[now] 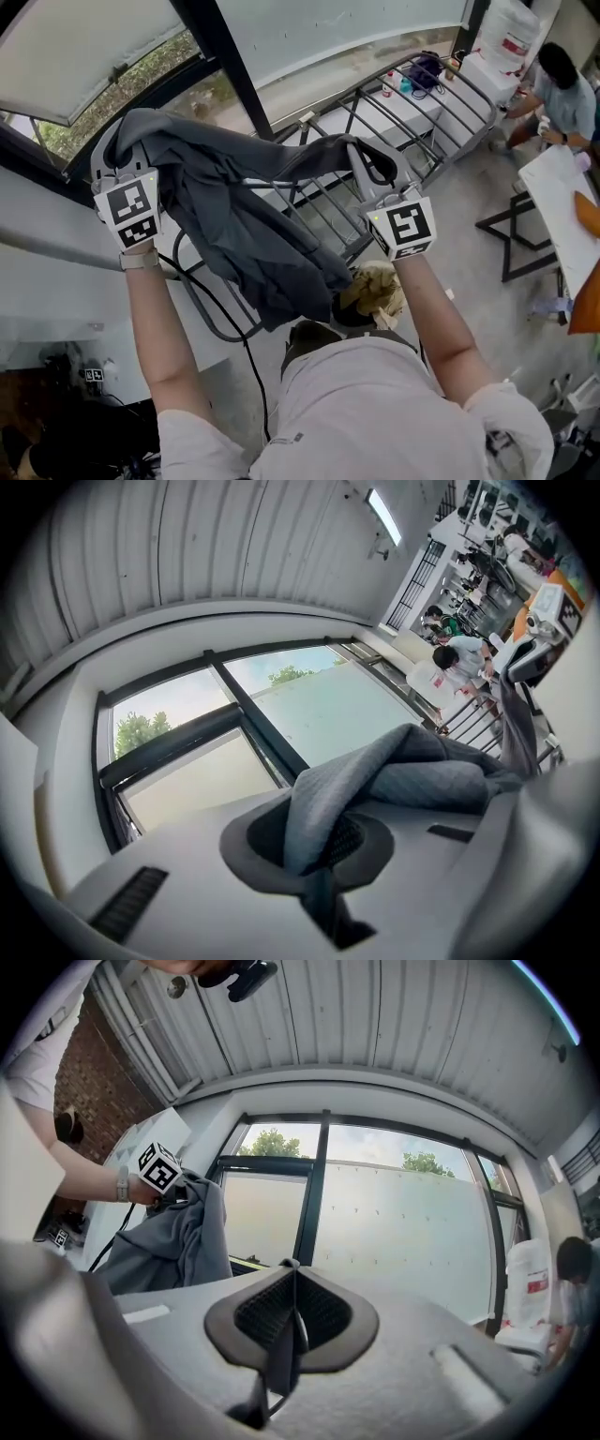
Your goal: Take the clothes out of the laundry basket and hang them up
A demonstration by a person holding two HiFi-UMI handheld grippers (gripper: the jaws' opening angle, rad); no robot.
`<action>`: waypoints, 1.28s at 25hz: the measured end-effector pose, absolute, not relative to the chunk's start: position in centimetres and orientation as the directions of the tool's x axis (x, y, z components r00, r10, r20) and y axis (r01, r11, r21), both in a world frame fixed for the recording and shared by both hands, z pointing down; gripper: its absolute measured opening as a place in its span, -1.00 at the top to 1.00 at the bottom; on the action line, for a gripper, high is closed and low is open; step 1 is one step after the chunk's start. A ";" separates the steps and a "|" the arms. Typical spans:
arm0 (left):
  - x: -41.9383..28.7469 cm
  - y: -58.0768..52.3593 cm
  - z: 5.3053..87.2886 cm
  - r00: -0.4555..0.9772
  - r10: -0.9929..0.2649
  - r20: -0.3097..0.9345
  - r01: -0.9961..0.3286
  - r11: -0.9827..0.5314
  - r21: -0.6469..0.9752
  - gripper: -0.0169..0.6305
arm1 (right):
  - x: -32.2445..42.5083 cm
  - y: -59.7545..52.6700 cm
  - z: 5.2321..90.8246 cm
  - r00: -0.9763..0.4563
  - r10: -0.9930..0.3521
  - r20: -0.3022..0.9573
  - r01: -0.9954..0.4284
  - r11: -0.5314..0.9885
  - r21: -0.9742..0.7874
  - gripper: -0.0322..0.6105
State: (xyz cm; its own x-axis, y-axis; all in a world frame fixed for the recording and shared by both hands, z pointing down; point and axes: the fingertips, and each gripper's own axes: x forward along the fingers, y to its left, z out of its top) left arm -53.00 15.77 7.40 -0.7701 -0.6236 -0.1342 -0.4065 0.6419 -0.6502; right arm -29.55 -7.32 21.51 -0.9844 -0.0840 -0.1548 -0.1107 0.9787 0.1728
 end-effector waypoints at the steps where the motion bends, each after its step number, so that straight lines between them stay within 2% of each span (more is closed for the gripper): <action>1: -54.5 15.8 8.0 -0.767 -0.629 -0.124 -0.415 0.635 -0.651 0.92 | -30.6 -7.1 21.8 -0.986 -0.092 -0.141 -0.117 0.977 0.178 0.87; 6: -61.8 15.8 15.8 -0.763 -0.647 -0.003 -0.499 0.592 -0.633 0.92 | -35.7 -5.7 25.8 -0.993 -0.121 -0.014 -0.121 0.968 0.221 0.87; 11: -67.9 15.4 26.0 -0.747 -0.644 0.167 -0.615 0.573 -0.541 0.91 | -39.1 -5.8 31.5 -0.975 -0.163 0.152 -0.129 0.969 0.212 0.87; 16: -70.1 14.7 36.0 -0.715 -0.628 0.308 -0.682 0.526 -0.508 0.90 | -39.7 -6.4 38.1 -0.927 -0.186 0.325 -0.129 0.973 0.189 0.86; 20: -69.9 14.5 41.9 -0.669 -0.623 0.407 -0.739 0.491 -0.462 0.90 | -39.0 -6.6 43.0 -0.877 -0.176 0.447 -0.122 0.981 0.148 0.77; 22: -69.3 14.7 44.4 -0.641 -0.609 0.468 -0.766 0.461 -0.449 0.69 | -38.4 -6.5 44.8 -0.856 -0.161 0.490 -0.122 0.986 0.111 0.62; 23: -69.0 14.9 45.4 -0.629 -0.600 0.494 -0.776 0.454 -0.438 0.56 | -38.0 -6.4 45.7 -0.845 -0.150 0.514 -0.123 0.989 0.086 0.48; 24: -68.6 15.2 46.2 -0.620 -0.593 0.513 -0.784 0.453 -0.423 0.45 | -37.6 -6.4 46.5 -0.833 -0.138 0.536 -0.125 0.990 0.061 0.23; 25: -68.2 15.5 46.7 -0.612 -0.588 0.529 -0.791 0.455 -0.409 0.41 | -37.2 -6.3 47.0 -0.824 -0.128 0.553 -0.127 0.991 0.041 0.09; 29: -65.9 16.7 48.1 -0.586 -0.576 0.570 -0.809 0.455 -0.372 0.19 | -34.8 -6.4 47.3 -0.825 -0.119 0.553 -0.130 0.991 0.020 0.02; 32: -63.3 17.3 48.2 -0.573 -0.582 0.577 -0.816 0.466 -0.342 0.13 | -32.4 -6.5 46.4 -0.854 -0.126 0.505 -0.137 0.990 0.015 0.02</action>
State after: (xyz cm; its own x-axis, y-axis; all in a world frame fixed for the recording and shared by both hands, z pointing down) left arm -63.26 17.33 48.21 -0.5732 -0.5820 0.5769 -0.8165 0.4655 -0.3416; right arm -32.38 -6.53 46.36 -0.8535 -0.1263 0.5055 -0.1374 0.9904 0.0154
